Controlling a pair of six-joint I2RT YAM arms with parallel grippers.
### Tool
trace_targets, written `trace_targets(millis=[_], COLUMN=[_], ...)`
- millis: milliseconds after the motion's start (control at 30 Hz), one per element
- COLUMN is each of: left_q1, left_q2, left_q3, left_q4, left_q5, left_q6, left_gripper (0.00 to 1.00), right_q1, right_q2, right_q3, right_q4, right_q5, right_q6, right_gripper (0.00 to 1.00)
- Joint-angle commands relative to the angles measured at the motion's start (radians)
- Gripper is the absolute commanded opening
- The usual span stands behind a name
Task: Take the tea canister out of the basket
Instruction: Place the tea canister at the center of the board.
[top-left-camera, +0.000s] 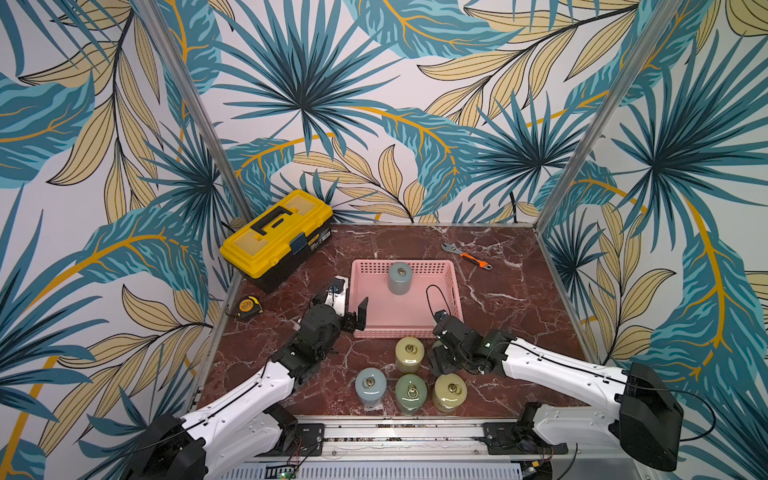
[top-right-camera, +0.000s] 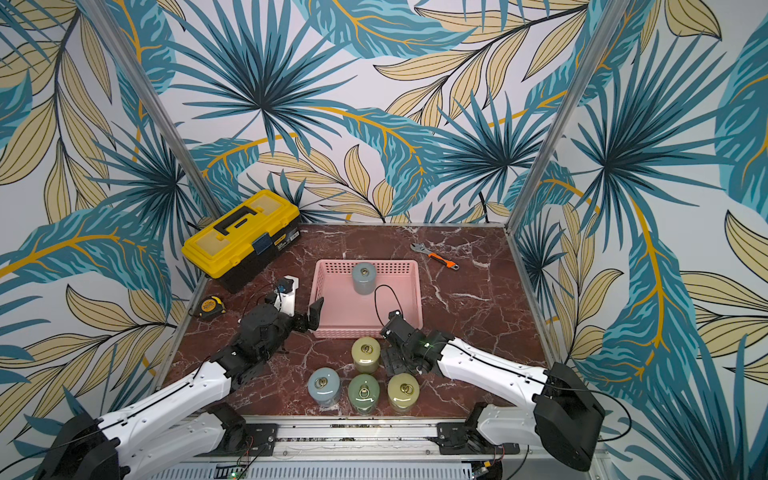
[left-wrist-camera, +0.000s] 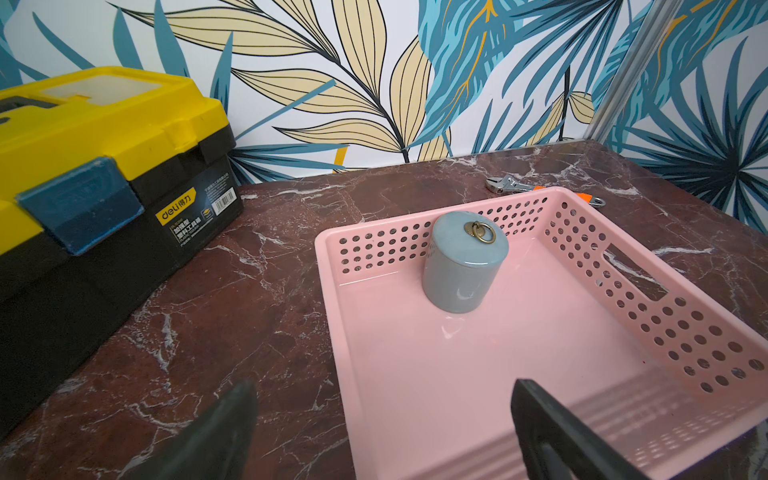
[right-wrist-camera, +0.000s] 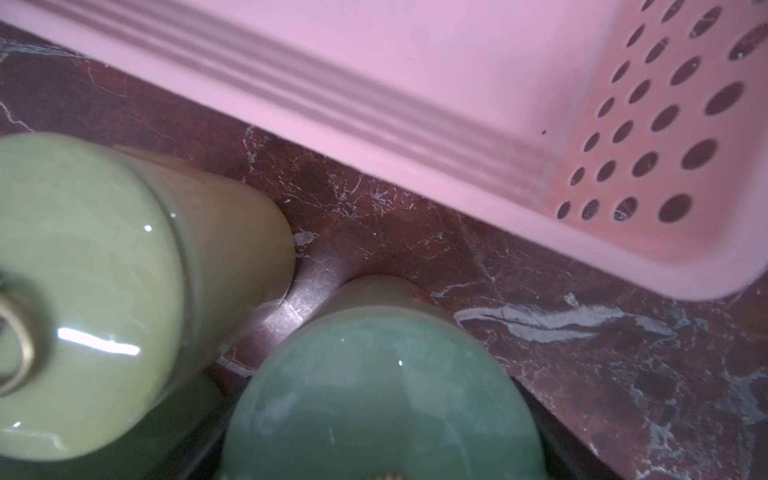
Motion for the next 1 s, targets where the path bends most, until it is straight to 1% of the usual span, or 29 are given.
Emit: trace_targets(millis=[0, 133, 433, 667, 833, 967], left_q1=[0.006, 0.005, 0.006, 0.005, 0.005, 0.006], left_q2=[-0.022, -0.021, -0.025, -0.029, -0.026, -0.018], left_q3=[-0.029, -0.029, -0.029, -0.014, 0.040, 0.111], left_q4=[0.016, 0.016, 0.015, 0.015, -0.048, -0.126], left_q5=[-0.004, -0.003, 0.002, 0.077, 0.126, 0.169], left_q6=[-0.009, -0.009, -0.008, 0.033, 0.060, 0.072], left_gripper=[1.00, 1.00, 1.00, 1.00, 1.00, 1.00], right_q1=[0.008, 0.009, 0.010, 0.010, 0.009, 0.007], right_q2=[-0.002, -0.010, -0.062, -0.130, -0.145, -0.130], right_q3=[-0.002, -0.001, 0.018, 0.055, 0.093, 0.122], right_q4=[0.025, 0.025, -0.025, -0.068, -0.085, -0.087], right_q5=[0.023, 0.015, 0.023, 0.017, 0.063, 0.141], right_q6=[0.016, 0.012, 0.013, -0.011, -0.042, -0.066], right_gripper=[0.88, 0.94, 0.99, 0.99, 0.99, 0.99])
